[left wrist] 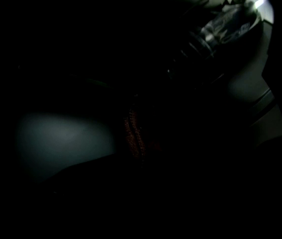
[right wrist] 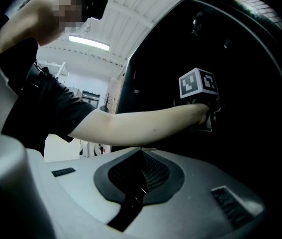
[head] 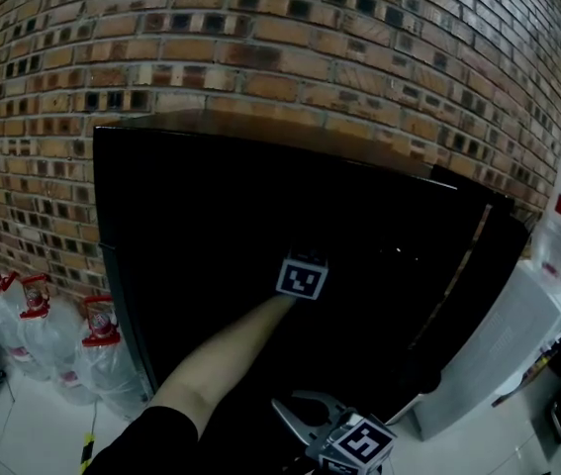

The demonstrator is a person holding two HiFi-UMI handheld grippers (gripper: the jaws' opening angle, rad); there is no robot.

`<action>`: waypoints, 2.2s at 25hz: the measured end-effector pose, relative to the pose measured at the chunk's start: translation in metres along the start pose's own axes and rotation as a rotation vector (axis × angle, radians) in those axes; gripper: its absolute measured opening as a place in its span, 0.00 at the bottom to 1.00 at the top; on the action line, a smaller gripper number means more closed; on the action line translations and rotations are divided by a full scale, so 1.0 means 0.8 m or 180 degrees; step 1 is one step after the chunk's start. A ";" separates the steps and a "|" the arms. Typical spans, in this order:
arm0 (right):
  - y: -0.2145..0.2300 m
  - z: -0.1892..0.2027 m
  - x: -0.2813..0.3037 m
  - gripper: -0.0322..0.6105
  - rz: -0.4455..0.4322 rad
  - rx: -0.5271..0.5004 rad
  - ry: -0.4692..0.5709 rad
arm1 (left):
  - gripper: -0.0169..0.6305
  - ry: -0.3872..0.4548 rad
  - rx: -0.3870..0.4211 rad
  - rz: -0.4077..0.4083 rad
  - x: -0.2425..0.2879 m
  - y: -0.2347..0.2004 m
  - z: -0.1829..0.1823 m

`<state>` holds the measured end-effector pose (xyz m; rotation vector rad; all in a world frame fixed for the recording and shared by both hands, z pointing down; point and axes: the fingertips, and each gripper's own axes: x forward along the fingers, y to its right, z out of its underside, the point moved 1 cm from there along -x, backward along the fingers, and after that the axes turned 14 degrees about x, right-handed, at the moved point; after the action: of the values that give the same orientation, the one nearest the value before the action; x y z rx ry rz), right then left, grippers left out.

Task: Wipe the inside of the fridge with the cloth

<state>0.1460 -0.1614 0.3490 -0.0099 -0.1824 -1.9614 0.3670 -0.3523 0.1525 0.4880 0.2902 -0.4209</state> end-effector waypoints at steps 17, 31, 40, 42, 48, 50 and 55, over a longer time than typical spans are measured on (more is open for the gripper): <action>-0.039 0.004 -0.029 0.06 -0.0300 0.0262 0.0289 | 0.11 0.0741 -0.0531 0.1327 -0.220 0.091 -0.093; -0.050 0.024 -0.041 0.06 -0.0404 0.0181 0.0139 | 0.11 0.0969 -0.0935 0.2205 -0.257 0.188 -0.067; -0.033 0.021 -0.037 0.06 -0.0400 0.0191 0.0204 | 0.11 0.1017 -0.0985 0.1918 -0.226 0.166 -0.030; -0.030 0.021 -0.037 0.06 -0.0396 0.0208 0.0214 | 0.11 0.1026 -0.0999 0.1899 -0.219 0.163 -0.022; -0.027 0.023 -0.031 0.06 -0.0364 0.0128 0.0176 | 0.11 0.0889 -0.1006 0.1667 -0.195 0.149 0.002; -0.025 0.022 -0.028 0.06 -0.0369 0.0128 0.0177 | 0.11 0.0784 -0.0926 0.1538 -0.187 0.144 0.009; -0.024 0.025 -0.018 0.06 -0.0400 0.0159 0.0057 | 0.11 0.0580 -0.0774 0.1285 -0.167 0.136 0.023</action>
<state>0.1326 -0.1385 0.3654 0.0529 -0.2248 -2.0810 0.3029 -0.2316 0.2592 0.3348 0.4030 0.0534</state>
